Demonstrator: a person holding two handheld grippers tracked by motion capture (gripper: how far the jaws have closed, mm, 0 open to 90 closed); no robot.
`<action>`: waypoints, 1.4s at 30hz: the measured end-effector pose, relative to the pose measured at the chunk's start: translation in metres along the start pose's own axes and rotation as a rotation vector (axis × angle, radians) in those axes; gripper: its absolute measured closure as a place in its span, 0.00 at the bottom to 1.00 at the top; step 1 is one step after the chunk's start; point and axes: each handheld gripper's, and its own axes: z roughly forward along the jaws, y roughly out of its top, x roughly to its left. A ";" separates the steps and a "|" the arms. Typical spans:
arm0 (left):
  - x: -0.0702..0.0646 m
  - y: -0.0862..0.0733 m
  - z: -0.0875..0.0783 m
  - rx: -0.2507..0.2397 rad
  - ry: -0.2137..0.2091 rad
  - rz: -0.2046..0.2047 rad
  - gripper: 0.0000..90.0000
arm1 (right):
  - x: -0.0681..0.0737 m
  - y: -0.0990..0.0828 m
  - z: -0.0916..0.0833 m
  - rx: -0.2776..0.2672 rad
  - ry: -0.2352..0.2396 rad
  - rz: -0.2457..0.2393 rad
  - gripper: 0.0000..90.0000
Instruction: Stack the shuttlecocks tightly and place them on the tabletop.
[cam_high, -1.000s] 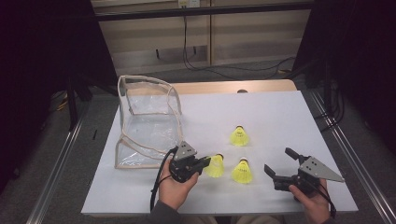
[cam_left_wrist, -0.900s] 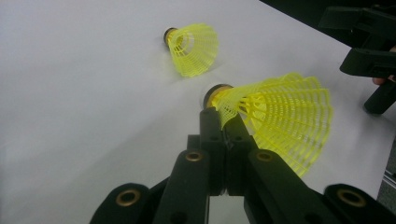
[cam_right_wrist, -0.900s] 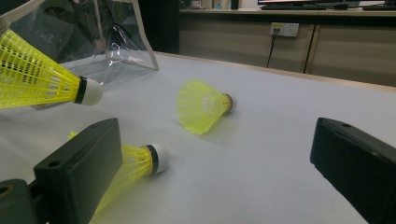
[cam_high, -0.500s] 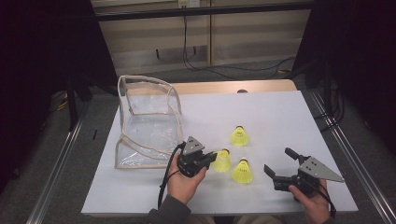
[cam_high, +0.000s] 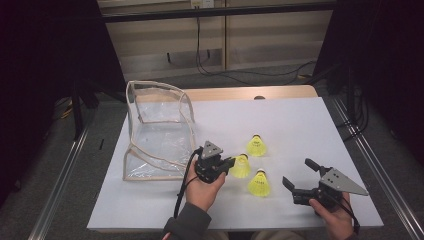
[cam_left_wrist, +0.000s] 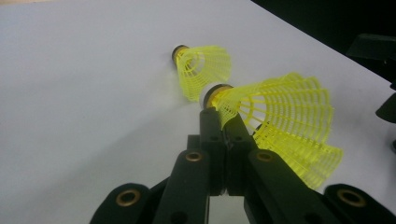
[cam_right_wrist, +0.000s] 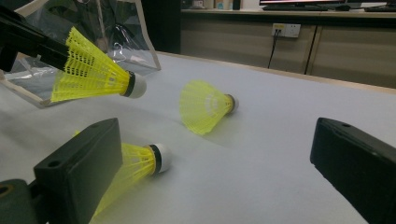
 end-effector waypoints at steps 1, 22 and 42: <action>0.000 0.000 0.001 0.003 0.002 0.000 0.99 | 0.000 0.000 0.000 -0.001 0.000 0.002 0.02; 0.006 0.009 0.017 -0.022 0.073 -0.032 0.99 | 0.000 0.000 -0.001 -0.001 0.003 0.005 0.02; 0.013 0.020 0.028 -0.029 0.143 -0.053 0.99 | -0.001 0.000 -0.002 -0.004 -0.004 0.002 0.02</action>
